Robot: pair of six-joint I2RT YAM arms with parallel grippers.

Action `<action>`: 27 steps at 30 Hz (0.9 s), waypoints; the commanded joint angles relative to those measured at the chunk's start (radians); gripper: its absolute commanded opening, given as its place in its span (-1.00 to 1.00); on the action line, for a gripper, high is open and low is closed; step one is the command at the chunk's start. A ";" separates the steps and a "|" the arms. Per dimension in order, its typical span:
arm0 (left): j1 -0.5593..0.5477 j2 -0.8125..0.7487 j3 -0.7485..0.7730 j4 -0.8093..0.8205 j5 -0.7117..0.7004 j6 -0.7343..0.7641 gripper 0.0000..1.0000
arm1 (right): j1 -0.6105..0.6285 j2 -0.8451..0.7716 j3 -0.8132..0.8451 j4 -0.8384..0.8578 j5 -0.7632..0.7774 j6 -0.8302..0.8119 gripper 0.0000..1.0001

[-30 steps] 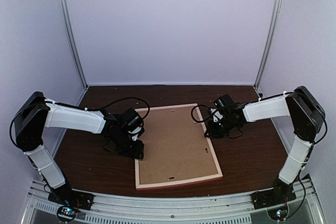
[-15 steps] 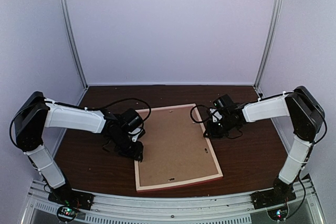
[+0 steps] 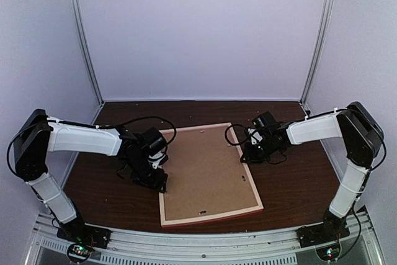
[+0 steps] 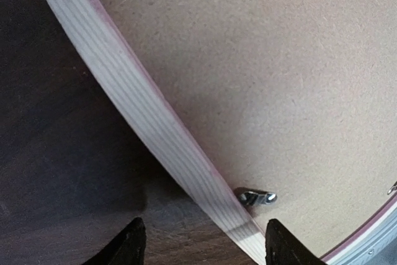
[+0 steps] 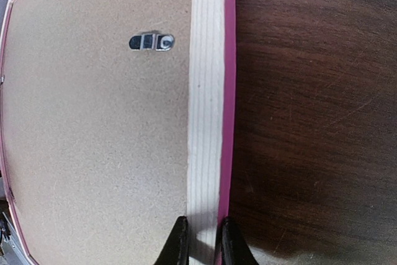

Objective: Put the photo into the frame
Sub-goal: Press the fastener onto the backboard.

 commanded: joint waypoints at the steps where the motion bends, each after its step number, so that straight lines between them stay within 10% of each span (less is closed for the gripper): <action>1: -0.003 0.023 0.019 -0.026 -0.023 0.000 0.28 | 0.007 0.049 -0.022 0.016 -0.032 0.015 -0.72; 27: -0.008 0.110 0.041 -0.008 -0.269 -0.038 0.20 | 0.005 0.057 -0.024 0.021 -0.034 0.010 -0.72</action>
